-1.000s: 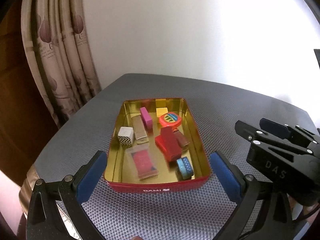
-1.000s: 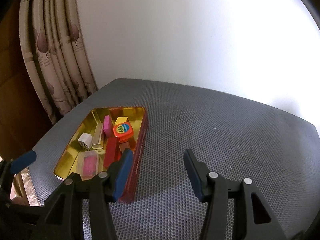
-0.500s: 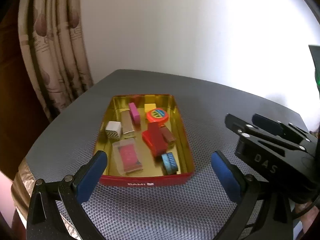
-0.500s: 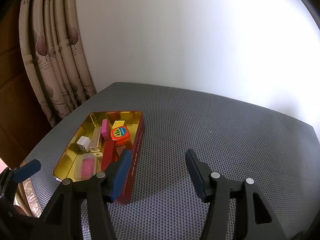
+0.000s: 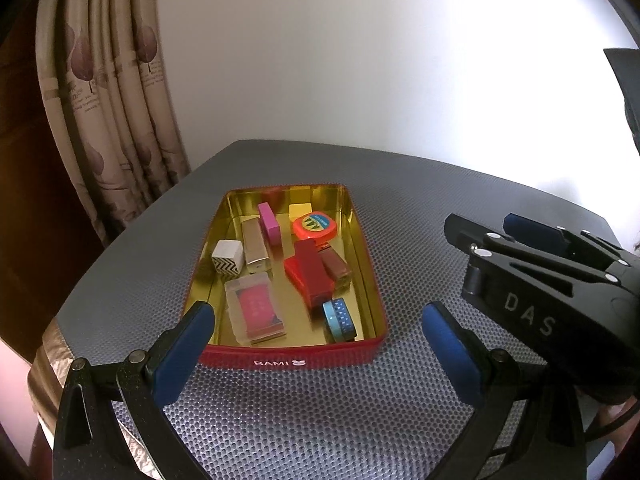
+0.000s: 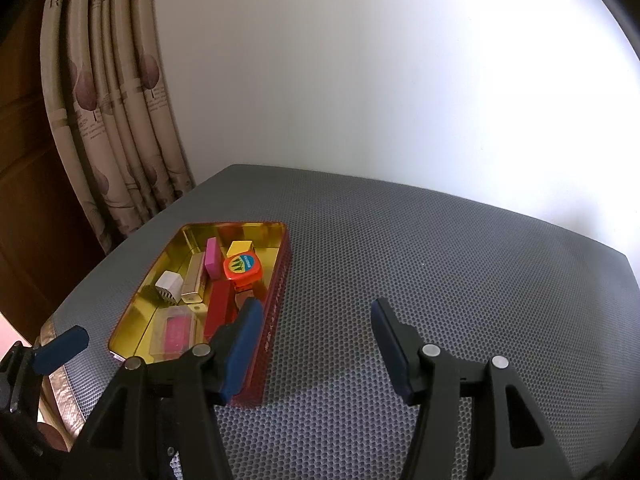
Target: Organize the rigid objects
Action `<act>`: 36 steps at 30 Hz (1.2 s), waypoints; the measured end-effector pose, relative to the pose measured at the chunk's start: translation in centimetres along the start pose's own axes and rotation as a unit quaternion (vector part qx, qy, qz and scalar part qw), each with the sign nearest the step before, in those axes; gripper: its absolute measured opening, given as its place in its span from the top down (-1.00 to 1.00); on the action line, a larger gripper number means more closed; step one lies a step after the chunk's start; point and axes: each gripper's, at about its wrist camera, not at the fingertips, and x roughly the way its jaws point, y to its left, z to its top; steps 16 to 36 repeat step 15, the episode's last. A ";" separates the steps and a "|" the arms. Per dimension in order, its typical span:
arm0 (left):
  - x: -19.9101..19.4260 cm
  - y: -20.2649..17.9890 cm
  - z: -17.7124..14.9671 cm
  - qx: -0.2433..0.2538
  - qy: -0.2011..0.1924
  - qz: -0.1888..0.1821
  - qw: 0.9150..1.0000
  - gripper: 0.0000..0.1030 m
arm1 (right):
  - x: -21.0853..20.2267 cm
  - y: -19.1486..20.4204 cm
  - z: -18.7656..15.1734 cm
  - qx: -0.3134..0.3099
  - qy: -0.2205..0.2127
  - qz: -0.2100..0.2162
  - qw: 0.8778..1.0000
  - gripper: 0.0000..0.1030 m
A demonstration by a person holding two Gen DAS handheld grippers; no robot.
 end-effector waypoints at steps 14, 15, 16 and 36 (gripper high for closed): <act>0.9 1.2 -0.3 -0.014 0.011 0.026 1.000 -0.99 | 0.1 0.0 -0.1 -0.006 0.005 0.003 1.000 -0.13; 0.9 1.3 -0.3 -0.017 0.007 0.038 0.999 -0.99 | 0.1 0.1 -0.1 -0.006 0.005 0.003 1.000 -0.13; 0.9 1.3 -0.3 -0.017 0.007 0.038 0.999 -0.99 | 0.1 0.1 -0.1 -0.006 0.005 0.003 1.000 -0.13; 0.9 1.3 -0.3 -0.017 0.007 0.038 0.999 -0.99 | 0.1 0.1 -0.1 -0.006 0.005 0.003 1.000 -0.13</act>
